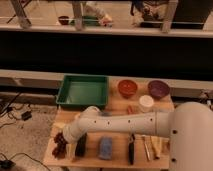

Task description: Place grapes in red bowl

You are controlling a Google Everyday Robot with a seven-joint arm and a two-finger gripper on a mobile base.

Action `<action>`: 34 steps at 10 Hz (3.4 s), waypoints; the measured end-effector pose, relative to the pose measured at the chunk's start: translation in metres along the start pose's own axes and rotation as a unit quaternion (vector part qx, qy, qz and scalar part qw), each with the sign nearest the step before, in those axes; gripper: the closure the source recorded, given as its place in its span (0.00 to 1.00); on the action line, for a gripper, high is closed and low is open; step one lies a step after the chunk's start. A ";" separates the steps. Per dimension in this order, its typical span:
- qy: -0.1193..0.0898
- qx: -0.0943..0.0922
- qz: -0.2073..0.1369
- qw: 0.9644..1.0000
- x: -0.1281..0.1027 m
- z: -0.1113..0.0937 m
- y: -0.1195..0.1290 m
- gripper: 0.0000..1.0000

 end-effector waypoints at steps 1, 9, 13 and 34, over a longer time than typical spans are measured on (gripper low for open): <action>-0.005 0.001 0.000 1.000 -0.002 0.001 -0.001 0.00; -0.019 -0.019 -0.007 1.000 -0.017 0.023 0.005 0.43; -0.005 -0.011 -0.003 1.000 -0.013 0.019 0.004 0.84; -0.032 0.062 -0.055 0.996 -0.085 -0.082 -0.027 1.00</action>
